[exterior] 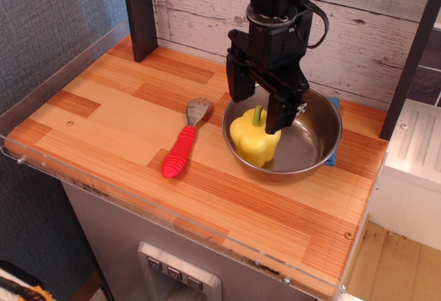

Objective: Move the yellow pepper to the top left corner of the table.

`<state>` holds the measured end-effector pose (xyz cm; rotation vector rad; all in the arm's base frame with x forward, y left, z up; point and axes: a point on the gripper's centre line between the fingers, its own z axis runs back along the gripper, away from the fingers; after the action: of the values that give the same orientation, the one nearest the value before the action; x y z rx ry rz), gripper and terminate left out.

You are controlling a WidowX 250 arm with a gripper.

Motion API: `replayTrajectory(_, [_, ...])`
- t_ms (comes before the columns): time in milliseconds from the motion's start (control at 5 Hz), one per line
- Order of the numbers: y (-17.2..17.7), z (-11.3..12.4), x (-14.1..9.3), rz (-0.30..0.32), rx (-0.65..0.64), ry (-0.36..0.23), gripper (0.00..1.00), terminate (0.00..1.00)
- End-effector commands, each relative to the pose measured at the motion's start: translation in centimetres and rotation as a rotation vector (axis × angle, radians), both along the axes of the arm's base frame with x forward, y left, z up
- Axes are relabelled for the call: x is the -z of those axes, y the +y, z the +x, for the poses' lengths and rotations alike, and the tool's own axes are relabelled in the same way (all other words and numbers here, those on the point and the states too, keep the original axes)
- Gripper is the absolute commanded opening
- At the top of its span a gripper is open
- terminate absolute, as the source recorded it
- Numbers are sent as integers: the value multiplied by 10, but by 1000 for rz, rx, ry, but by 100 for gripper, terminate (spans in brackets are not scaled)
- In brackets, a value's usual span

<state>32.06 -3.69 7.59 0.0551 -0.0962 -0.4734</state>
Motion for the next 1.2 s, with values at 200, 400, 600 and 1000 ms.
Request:
replayTrajectory(200, [-1, -2, -2, 6, 3, -15, 0, 0])
replayTrajectory(400, [0, -1, 0, 5, 1, -5, 0, 0])
replayTrajectory(600, [2, 1, -7, -13, -6, -7, 0, 0])
replayTrajectory(1000, [55, 21, -72, -81, -155, -169, 0, 0])
